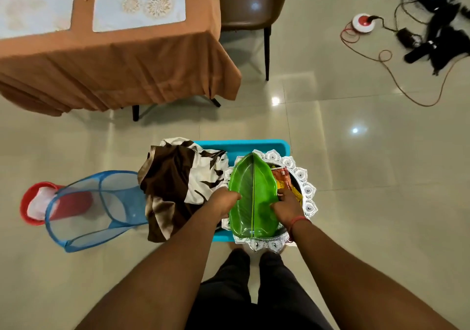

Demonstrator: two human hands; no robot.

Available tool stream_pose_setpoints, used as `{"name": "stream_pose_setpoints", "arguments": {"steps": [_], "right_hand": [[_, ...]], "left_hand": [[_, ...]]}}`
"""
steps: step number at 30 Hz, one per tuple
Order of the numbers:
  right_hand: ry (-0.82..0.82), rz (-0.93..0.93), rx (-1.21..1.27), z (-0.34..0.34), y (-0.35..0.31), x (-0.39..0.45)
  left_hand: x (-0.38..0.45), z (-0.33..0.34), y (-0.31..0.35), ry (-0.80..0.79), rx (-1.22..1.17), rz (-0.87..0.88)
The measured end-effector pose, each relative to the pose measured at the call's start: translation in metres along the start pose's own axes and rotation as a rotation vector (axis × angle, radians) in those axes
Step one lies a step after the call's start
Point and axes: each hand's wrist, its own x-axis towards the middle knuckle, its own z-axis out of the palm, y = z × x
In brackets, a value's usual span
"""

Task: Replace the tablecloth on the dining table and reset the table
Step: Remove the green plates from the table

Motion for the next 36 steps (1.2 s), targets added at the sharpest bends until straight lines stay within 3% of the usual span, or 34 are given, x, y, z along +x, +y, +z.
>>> {"name": "stream_pose_setpoints", "arguments": {"steps": [4, 9, 22, 27, 36], "right_hand": [[-0.042, 0.010, -0.028, -0.006, -0.001, -0.002], [-0.065, 0.001, -0.058, -0.009, -0.009, -0.006], [-0.125, 0.002, -0.086, -0.008, -0.010, -0.003], [-0.092, -0.041, -0.139, -0.016, -0.023, -0.019], [0.005, -0.238, -0.275, -0.069, -0.054, -0.052]], "left_hand": [[0.052, 0.011, -0.023, 0.087, 0.070, -0.005], [0.005, 0.011, -0.002, 0.089, 0.045, -0.002], [0.016, 0.008, -0.010, 0.105, 0.104, 0.017], [0.013, 0.002, -0.001, 0.195, 0.406, 0.144], [-0.027, 0.022, 0.047, 0.373, 0.901, 0.662]]}}
